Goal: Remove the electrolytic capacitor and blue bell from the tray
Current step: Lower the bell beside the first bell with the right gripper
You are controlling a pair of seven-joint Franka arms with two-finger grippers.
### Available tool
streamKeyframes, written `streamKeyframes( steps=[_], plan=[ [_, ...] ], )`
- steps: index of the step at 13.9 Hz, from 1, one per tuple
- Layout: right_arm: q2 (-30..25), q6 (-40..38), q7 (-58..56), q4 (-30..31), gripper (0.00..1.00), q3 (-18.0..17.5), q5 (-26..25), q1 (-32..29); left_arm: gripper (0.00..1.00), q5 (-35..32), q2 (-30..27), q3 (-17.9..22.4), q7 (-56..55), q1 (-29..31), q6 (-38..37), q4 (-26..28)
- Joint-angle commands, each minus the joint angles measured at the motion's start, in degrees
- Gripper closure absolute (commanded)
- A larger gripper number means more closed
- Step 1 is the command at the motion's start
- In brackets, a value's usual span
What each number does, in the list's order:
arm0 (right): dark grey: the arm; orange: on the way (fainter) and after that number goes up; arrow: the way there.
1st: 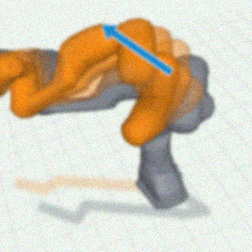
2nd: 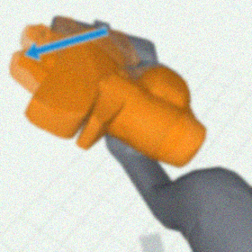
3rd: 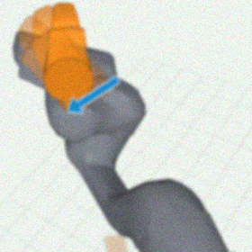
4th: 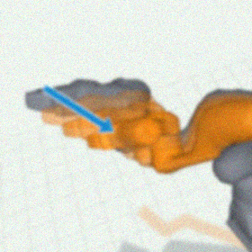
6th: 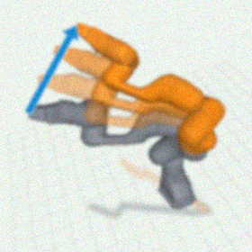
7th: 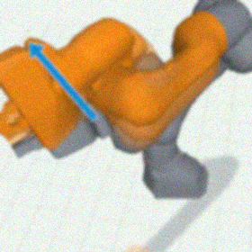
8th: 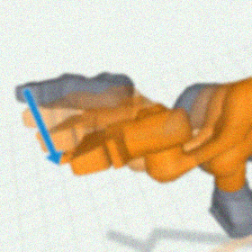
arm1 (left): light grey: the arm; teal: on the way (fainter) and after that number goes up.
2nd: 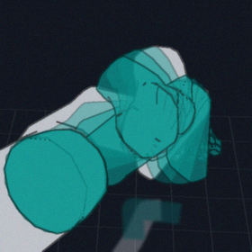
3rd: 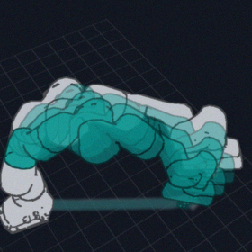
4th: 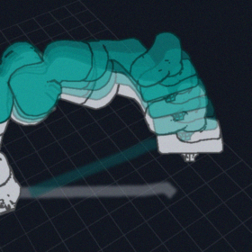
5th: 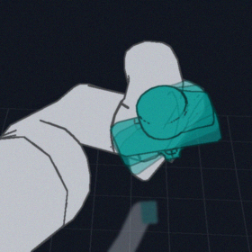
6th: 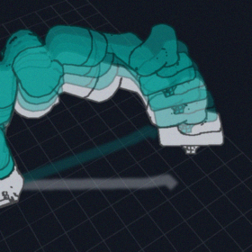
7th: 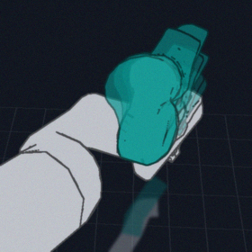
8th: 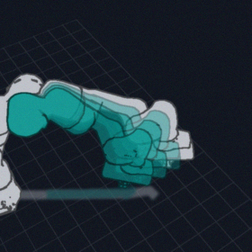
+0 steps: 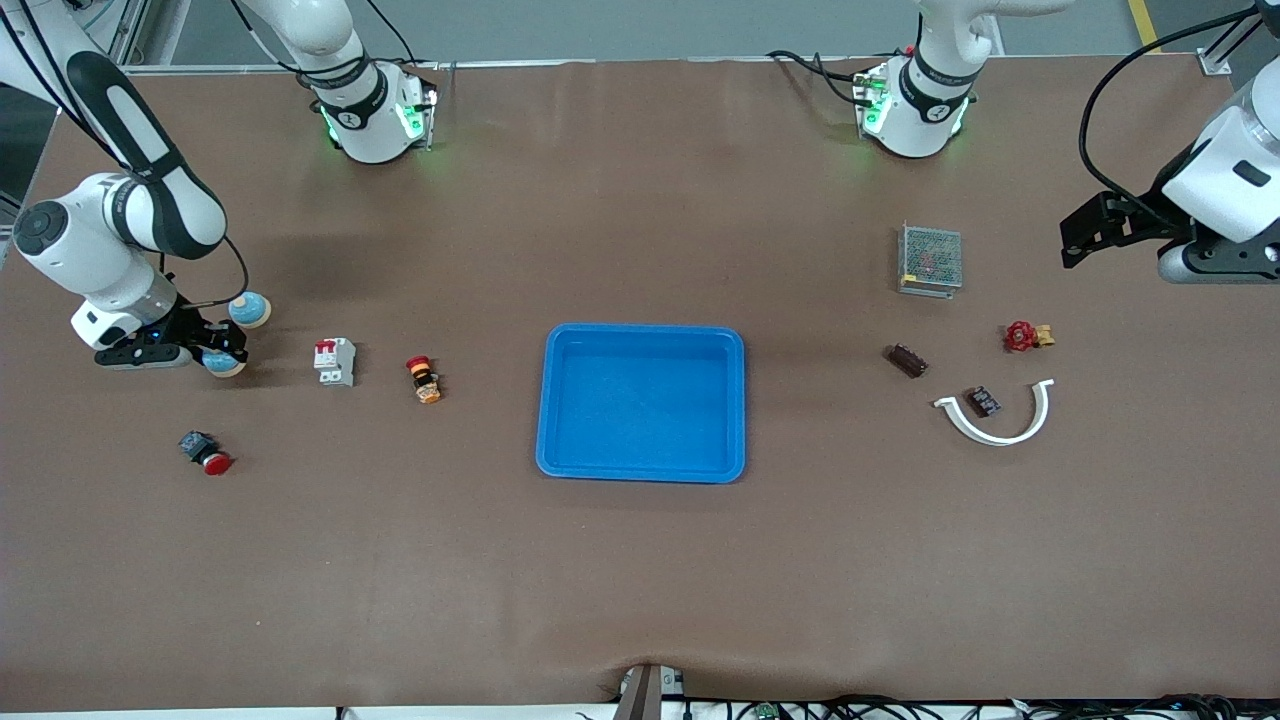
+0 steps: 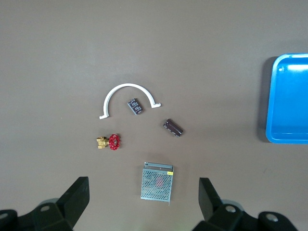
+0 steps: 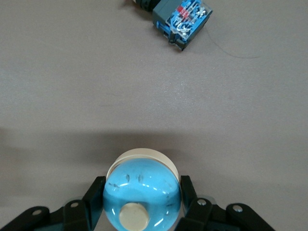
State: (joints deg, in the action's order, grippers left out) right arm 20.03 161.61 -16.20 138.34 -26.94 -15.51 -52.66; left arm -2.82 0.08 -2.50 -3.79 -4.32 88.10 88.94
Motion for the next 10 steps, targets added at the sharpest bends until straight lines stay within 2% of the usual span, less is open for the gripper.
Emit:
streamKeyframes(
  steps=[1, 10],
  plan=[
    [1.33, 0.37, 0.56, -1.05, 1.00, -0.83, 0.66, -0.60, 0.00, 0.27, -0.52, 0.04, 0.54, 0.37, 1.11, 0.97],
    [3.88, 2.39, 0.29, -1.84, 1.00, -0.74, 0.40, -0.60, 0.00, 0.98, -0.43, 0.48, 0.98, 1.60, 1.02, 0.71]
  ],
)
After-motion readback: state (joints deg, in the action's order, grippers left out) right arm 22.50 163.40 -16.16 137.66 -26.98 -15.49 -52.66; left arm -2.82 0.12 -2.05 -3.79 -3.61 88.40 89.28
